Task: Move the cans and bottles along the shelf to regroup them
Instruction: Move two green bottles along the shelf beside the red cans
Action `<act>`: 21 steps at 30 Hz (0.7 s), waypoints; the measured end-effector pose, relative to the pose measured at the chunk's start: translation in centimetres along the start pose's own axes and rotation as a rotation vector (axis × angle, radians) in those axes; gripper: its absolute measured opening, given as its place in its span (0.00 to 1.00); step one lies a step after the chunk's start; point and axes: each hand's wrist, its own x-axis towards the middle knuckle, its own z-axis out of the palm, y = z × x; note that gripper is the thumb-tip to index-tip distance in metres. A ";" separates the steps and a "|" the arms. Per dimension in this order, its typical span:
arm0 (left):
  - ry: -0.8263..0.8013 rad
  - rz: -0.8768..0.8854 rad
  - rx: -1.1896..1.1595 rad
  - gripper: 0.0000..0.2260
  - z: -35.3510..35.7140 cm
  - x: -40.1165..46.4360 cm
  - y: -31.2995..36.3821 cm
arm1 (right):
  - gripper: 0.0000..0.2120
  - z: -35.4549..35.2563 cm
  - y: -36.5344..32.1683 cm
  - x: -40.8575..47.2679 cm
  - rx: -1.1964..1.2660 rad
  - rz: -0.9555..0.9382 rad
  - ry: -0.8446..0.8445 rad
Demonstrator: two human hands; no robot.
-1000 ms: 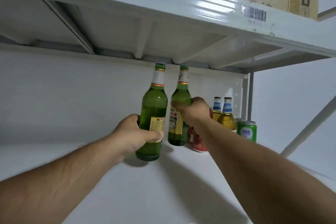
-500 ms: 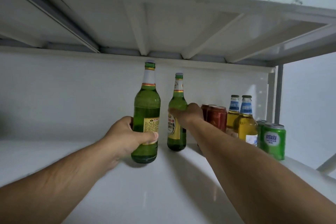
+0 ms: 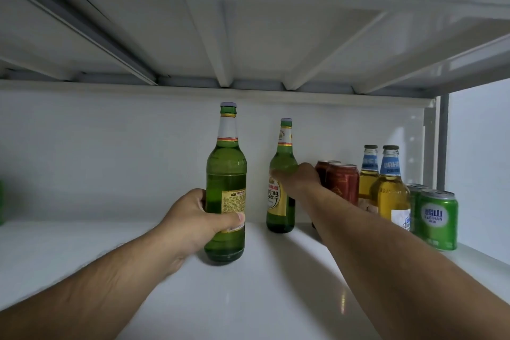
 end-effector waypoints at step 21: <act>-0.011 -0.016 -0.001 0.21 1.3 -0.8 0.6 | 0.26 -4.9 -1.0 -6.8 -0.248 -0.111 -0.092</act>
